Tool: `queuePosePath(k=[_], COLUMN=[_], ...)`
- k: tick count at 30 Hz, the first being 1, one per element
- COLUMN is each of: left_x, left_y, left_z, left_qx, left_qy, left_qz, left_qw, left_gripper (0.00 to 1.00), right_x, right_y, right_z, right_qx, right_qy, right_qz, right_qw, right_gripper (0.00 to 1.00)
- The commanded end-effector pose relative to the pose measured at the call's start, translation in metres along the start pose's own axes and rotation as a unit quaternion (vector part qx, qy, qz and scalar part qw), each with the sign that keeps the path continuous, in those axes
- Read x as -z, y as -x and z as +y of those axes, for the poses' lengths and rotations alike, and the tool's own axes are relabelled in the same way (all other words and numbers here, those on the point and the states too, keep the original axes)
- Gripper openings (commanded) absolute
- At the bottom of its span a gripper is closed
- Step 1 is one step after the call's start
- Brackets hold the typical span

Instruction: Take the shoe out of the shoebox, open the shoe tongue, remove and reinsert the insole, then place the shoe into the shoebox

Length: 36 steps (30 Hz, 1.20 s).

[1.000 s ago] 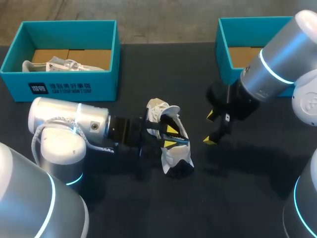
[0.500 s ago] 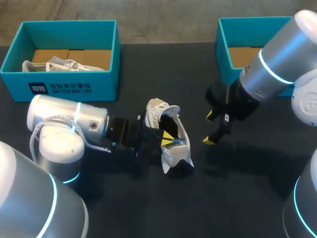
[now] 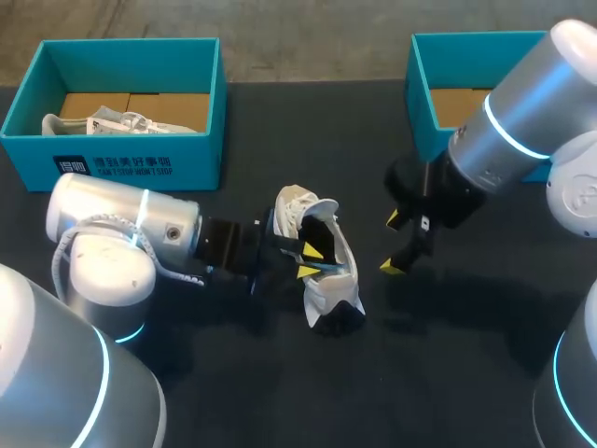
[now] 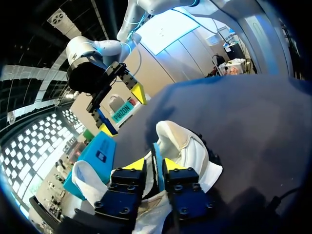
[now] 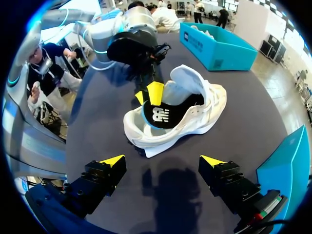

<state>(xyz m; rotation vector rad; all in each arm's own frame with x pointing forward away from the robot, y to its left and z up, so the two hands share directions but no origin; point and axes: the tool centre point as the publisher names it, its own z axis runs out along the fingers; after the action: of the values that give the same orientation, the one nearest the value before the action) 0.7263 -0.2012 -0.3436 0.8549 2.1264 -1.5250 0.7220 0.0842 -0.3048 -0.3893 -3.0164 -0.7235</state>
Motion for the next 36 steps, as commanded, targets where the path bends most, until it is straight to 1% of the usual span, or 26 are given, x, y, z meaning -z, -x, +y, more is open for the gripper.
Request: queuePosePath(k=[1, 2, 7, 15, 17, 18, 19, 20, 21, 22, 25, 31, 36], left_x=[0.006, 0.007, 0.010, 0.020, 0.023, 0.025, 0.026, 0.028, 0.029, 0.030, 0.033, 0.040, 0.042], left_y=[0.001, 0.003, 0.010, 0.016, 0.017, 0.018, 0.019, 0.020, 0.021, 0.022, 0.027, 0.034, 0.040], left_z=[-0.010, -0.012, -0.021, -0.038, -0.041, -0.042, -0.043, -0.043, -0.044, -0.044, -0.046, -0.047, -0.049], left_qx=[-0.005, -0.006, -0.018, -0.029, -0.027, -0.026, -0.025, -0.023, -0.024, -0.025, -0.030, -0.042, -0.044], left_qy=[0.000, -0.003, -0.009, -0.012, -0.012, -0.009, -0.008, -0.008, -0.005, -0.005, -0.004, -0.002, 0.004], left_qz=[-0.007, -0.010, -0.015, -0.018, -0.017, -0.015, -0.013, -0.010, -0.004, -0.004, 0.011, 0.058, 0.082], left_qw=[1.000, 1.000, 1.000, 0.999, 0.999, 1.000, 1.000, 1.000, 1.000, 1.000, 0.999, 0.997, 0.996], left_gripper=[0.49, 0.49, 0.46, 0.44, 0.42, 0.38, 0.28, 0.22, 0.03, 0.00, 0.00, 0.00, 0.00], right_x=[-0.001, -0.001, 0.000, 0.000, 0.000, 0.000, 0.000, 0.000, 0.000, 0.000, 0.001, 0.009, 0.024], right_y=[-0.001, -0.001, -0.001, -0.003, -0.003, -0.003, -0.003, -0.003, -0.003, -0.003, -0.003, -0.004, -0.003], right_z=[0.003, 0.003, 0.004, 0.007, 0.008, 0.009, 0.009, 0.009, 0.009, 0.009, 0.008, 0.005, 0.001], right_qx=[0.000, 0.000, 0.000, 0.000, 0.001, 0.001, 0.001, 0.000, 0.000, -0.001, -0.003, -0.010, -0.021], right_qy=[-0.003, -0.002, -0.001, 0.003, 0.004, 0.004, 0.005, 0.006, 0.007, 0.008, 0.013, 0.024, 0.018], right_qz=[-0.003, -0.003, -0.005, -0.005, -0.005, -0.005, -0.004, -0.004, -0.003, -0.002, 0.000, 0.006, 0.000], right_qw=[1.000, 1.000, 1.000, 1.000, 1.000, 1.000, 1.000, 1.000, 1.000, 1.000, 1.000, 1.000, 1.000], right_gripper=[1.00, 1.00, 1.00, 1.00, 1.00, 1.00, 1.00, 1.00, 1.00, 1.00, 1.00, 1.00, 1.00])
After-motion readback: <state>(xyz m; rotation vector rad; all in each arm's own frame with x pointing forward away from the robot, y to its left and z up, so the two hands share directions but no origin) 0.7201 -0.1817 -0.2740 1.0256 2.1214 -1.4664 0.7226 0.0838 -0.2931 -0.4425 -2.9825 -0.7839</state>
